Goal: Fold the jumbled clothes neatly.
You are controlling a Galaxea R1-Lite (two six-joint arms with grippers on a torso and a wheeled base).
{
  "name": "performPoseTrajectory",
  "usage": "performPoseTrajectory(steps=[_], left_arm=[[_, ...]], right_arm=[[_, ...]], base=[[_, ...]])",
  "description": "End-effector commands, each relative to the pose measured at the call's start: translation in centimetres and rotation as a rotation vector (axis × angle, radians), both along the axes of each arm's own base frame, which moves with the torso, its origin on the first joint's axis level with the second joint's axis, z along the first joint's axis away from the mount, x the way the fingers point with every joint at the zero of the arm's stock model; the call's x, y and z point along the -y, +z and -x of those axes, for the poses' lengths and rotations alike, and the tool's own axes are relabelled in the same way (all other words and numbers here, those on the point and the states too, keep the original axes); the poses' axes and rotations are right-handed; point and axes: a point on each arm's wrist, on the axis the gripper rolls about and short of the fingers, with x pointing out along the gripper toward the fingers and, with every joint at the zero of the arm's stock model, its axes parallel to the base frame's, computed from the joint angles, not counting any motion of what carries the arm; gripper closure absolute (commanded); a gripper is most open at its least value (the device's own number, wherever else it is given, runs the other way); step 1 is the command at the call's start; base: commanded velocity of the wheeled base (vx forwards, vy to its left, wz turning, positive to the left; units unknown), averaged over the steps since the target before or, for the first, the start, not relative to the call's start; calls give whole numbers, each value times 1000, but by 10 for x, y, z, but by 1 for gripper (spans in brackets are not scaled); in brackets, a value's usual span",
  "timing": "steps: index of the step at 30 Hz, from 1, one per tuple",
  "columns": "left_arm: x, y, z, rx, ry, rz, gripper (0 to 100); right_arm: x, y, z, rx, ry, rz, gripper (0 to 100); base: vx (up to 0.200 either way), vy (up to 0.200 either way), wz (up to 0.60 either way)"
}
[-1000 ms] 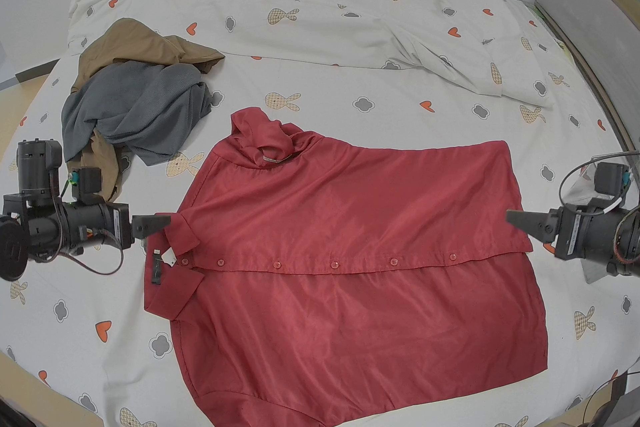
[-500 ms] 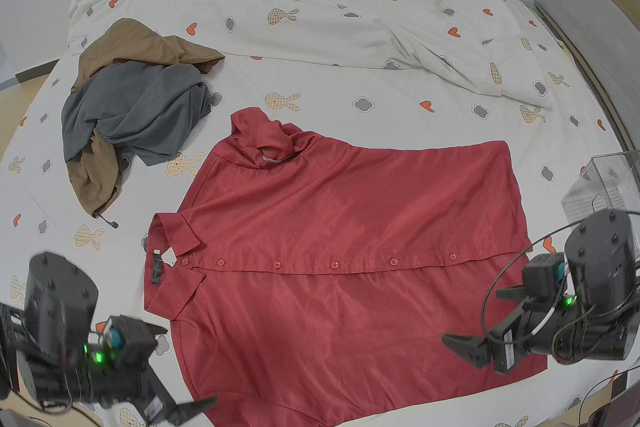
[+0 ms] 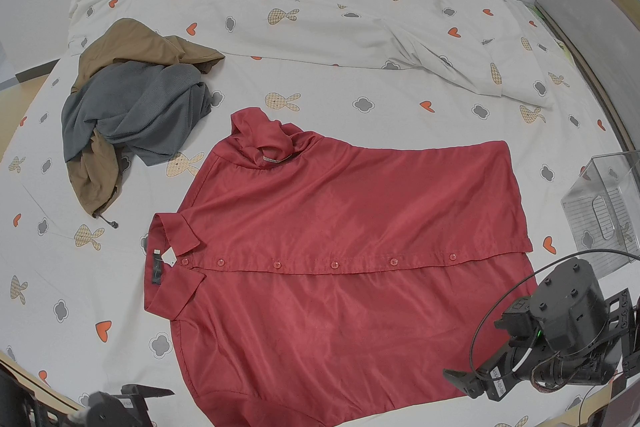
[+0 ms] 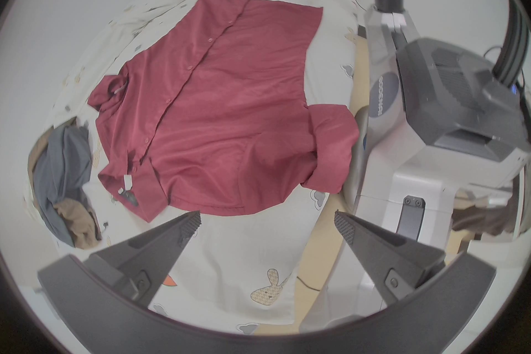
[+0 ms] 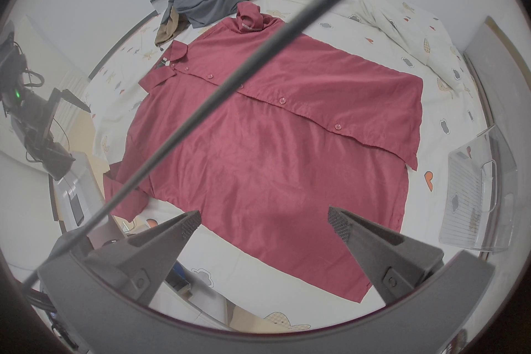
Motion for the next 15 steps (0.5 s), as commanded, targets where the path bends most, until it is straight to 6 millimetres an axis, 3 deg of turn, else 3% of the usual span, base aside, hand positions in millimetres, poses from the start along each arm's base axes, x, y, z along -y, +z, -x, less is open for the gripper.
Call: performPoseTrajectory(steps=[1,9,11,12,15], left_arm=[[18,-15,8,0,-89,-112,0],[54,-46,18,17,-72,-157,0],[54,-47,18,19,-72,-159,0],[65,-59,28,56,-60,-167,0],[72,-68,37,106,-54,-179,0]], right_arm=[[-6,-11,-5,-33,-1,47,0],[-10,-15,-8,-45,-5,64,0],[-10,-15,-8,-46,-5,66,0],[-9,-15,-9,-46,-9,65,0],[-9,-15,-9,-47,-10,65,0]], base=[[0,0,0],[0,0,0],[0,0,0],[0,0,0],[0,0,0]])
